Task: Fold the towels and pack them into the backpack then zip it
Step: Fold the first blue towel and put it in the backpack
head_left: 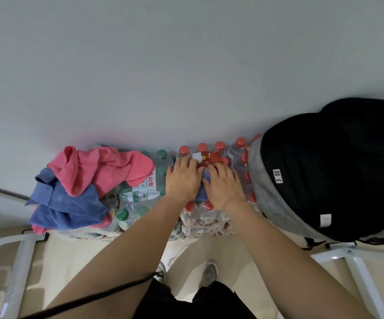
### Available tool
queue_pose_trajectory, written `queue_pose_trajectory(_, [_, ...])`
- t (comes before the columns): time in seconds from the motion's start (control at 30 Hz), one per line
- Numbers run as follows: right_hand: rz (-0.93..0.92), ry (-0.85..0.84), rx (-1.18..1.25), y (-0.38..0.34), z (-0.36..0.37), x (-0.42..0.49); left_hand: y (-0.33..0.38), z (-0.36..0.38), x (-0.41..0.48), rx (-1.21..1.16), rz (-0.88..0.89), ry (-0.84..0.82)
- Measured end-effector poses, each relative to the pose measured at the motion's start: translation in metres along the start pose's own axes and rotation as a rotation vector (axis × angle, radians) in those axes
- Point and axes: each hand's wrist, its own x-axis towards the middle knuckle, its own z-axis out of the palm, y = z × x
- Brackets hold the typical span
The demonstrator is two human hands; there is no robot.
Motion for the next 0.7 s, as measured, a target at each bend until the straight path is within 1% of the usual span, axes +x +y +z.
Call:
queue_pose_trajectory(0.1, [0.07,-0.185,0.127,-0.002,-0.018,0.018,-0.007,0.01,0.003,0.022,0.003,0.015])
queue_pose_trajectory(0.13, [0.09,-0.183,0.14,-0.004,-0.022,0.022,-0.008,0.011,0.004,0.036,0.01,0.027])
queue_pose_trajectory(0.2, [0.108,-0.077,0.11,-0.008,-0.02,0.025,-0.008,0.012,0.006,0.045,0.017,0.039])
queue_pose_trajectory(0.27, [0.094,0.052,0.072,-0.007,-0.008,0.02,-0.007,0.015,0.005,0.033,0.013,0.065])
queue_pose_trajectory(0.3, [0.078,0.085,0.072,-0.005,-0.001,0.017,-0.007,0.016,0.004,0.02,0.002,0.071])
queue_pose_trajectory(0.37, [0.04,0.108,0.075,0.001,0.007,0.018,-0.006,0.019,0.004,-0.019,-0.019,0.068])
queue_pose_trajectory(0.47, [0.002,0.118,0.013,0.006,0.012,0.026,-0.007,0.025,0.008,-0.105,-0.044,0.057])
queue_pose_trajectory(0.57, [-0.004,0.138,-0.029,0.008,0.019,0.029,-0.011,0.031,0.009,-0.216,-0.037,0.1])
queue_pose_trajectory(0.7, [-0.011,0.127,-0.085,0.01,0.028,0.035,-0.014,0.035,0.011,-0.257,-0.017,0.145])
